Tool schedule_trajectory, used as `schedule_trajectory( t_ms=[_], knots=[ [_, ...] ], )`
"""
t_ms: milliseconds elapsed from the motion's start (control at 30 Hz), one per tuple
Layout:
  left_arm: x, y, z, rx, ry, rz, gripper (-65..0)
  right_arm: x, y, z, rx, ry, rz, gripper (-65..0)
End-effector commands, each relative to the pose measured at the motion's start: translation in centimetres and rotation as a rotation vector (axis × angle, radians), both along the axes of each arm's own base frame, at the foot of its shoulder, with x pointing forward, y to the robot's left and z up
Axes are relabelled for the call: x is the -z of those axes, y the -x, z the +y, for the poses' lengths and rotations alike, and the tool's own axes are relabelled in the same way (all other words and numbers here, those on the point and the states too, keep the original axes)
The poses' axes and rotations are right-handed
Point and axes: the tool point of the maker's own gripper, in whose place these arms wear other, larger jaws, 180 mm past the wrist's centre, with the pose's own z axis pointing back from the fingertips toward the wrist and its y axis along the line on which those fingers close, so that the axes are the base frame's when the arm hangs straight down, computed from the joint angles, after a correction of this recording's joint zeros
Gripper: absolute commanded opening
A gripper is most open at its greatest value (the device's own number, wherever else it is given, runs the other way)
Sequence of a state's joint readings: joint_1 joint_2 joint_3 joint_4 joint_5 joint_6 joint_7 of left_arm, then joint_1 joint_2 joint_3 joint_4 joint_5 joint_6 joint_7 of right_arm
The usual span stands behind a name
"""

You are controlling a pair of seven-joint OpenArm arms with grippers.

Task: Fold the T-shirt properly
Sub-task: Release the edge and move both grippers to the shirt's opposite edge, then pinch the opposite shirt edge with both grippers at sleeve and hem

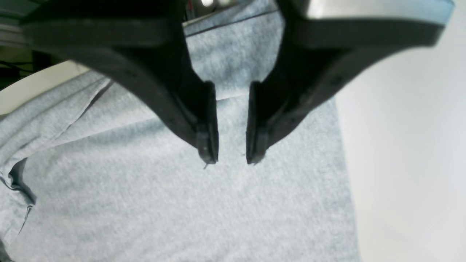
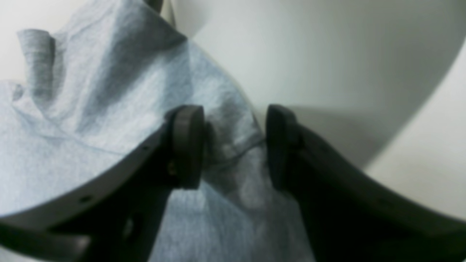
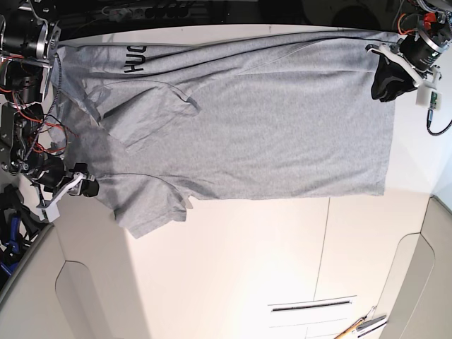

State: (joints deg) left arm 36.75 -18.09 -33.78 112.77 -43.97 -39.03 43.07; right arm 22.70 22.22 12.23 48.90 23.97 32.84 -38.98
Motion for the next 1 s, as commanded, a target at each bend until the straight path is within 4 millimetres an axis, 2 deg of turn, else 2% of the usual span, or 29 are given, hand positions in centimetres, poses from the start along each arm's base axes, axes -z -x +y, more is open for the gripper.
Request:
schedule_trajectory(
  t_ms=[0,100,133,233,433,633,700,800,967],
  knots=[
    [-1.0,-0.4,0.0,0.009,-0.003,-0.035,-48.1,0.1,0.5,-0.6,-0.021,0.038,0.044,-37.0],
    [-1.0,-0.5,0.0,0.008,-0.002,-0.04,-48.2,0.3,0.6,-0.5,-0.021,0.034,0.05,-38.5],
    [-1.1,-0.6,0.0,0.007,-0.001,-0.046,-48.1,0.3,0.6,-0.6,-0.021,0.035,0.05,-42.9],
    [-1.6,-1.4,0.1,0.007,-0.002,-0.07,-48.2,0.3,0.6,-0.5,-0.02,0.033,0.049,-65.0],
    [-3.5,-4.3,1.0,-0.005,-0.03,-0.145,-48.2,0.3,0.6,-0.4,-0.021,0.032,0.049,-65.0],
    [-6.5,-8.7,5.6,-0.144,-0.141,-0.251,-48.1,0.3,0.6,-0.4,-0.021,0.031,0.049,-65.0],
    [-6.7,-10.0,7.3,-0.19,-0.147,-0.273,-48.1,0.3,0.6,-0.4,-0.021,0.031,0.049,-65.0],
    [-5.7,-11.5,10.0,-0.256,-0.12,-0.259,-48.1,0.3,0.6,-0.4,-0.021,0.031,0.049,-65.0],
    [-2.3,-13.9,14.9,-0.413,0.014,-0.198,-48.1,0.3,0.6,-0.4,-0.021,0.031,0.049,-65.0]
  ],
)
